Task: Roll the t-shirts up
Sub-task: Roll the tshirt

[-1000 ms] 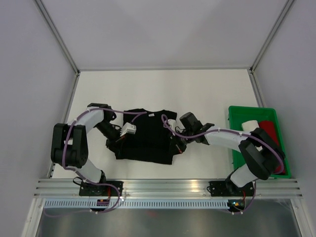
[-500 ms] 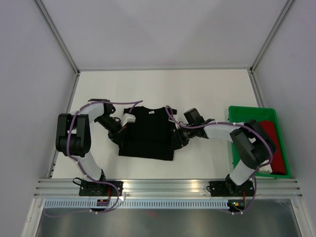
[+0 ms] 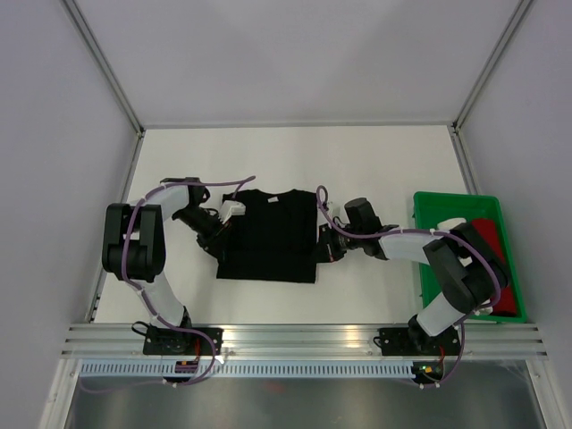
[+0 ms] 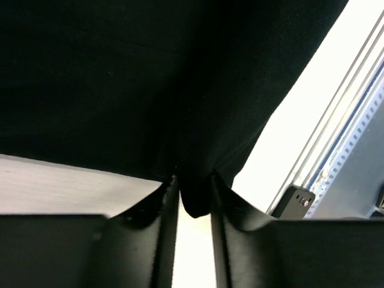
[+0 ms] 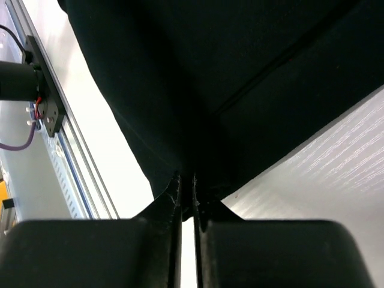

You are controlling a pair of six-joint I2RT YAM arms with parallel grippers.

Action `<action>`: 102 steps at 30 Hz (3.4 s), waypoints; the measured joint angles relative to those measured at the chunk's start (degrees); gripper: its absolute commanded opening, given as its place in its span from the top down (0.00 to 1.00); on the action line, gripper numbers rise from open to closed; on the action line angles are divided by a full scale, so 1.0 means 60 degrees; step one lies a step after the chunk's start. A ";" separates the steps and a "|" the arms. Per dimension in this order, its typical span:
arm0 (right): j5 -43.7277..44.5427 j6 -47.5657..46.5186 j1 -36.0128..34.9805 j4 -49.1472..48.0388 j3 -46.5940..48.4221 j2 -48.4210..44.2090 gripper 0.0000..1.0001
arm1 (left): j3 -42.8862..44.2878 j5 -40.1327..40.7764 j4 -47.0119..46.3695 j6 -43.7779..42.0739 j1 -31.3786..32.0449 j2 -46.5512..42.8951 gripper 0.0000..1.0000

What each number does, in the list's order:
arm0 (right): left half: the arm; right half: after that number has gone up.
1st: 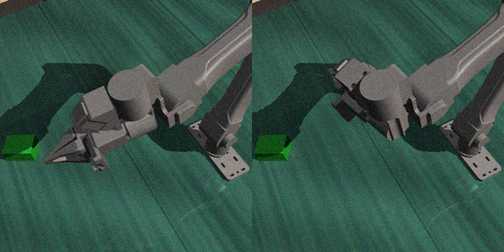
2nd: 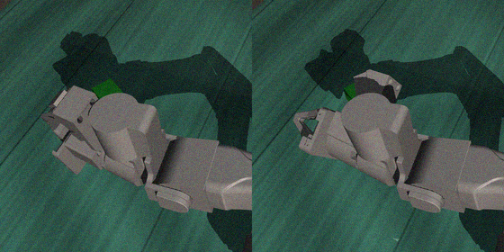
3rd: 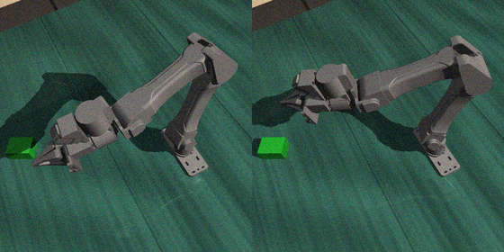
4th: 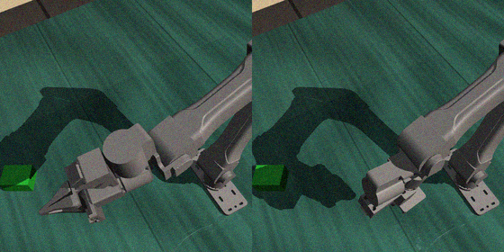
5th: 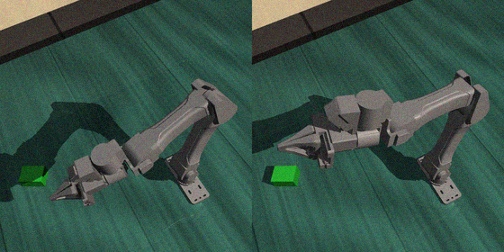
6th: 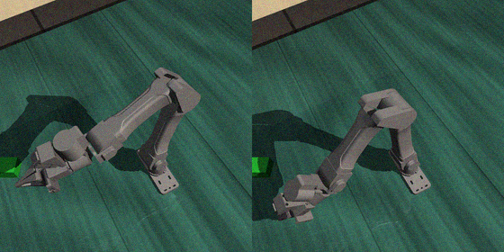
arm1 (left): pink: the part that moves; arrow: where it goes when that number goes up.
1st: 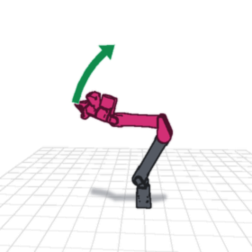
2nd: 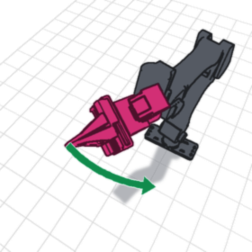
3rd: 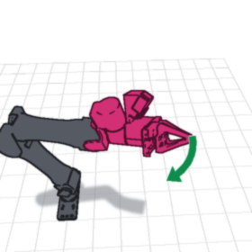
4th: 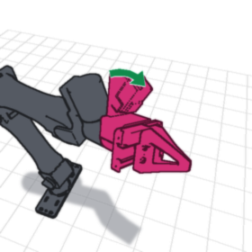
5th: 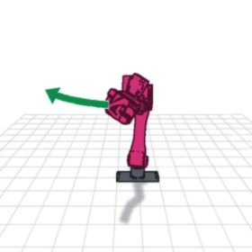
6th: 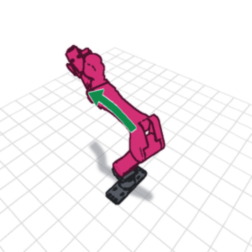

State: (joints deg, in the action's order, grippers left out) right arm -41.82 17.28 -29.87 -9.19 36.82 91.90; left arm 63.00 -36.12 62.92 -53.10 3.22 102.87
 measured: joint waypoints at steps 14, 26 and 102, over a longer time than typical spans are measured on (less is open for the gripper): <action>0.0510 0.0947 0.0087 -0.0831 -0.0062 0.0393 1.00 | -0.0259 -0.0503 -0.1337 0.1089 -0.0321 -0.0594 0.98; 0.0080 0.1005 -0.0306 -0.0087 -0.0692 -0.0725 1.00 | -0.1759 -0.0466 -0.1013 0.1020 -0.0321 -0.2291 0.98; 0.5078 -0.6706 -0.4204 0.3300 0.0820 -0.1188 1.00 | -0.3162 0.0838 -0.2339 -0.0900 0.0430 -0.6572 0.24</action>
State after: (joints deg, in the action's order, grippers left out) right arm -11.35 -22.96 -55.09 10.61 41.74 84.77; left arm 44.03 -31.09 48.88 -58.50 5.80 63.44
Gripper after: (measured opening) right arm 0.032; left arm 0.757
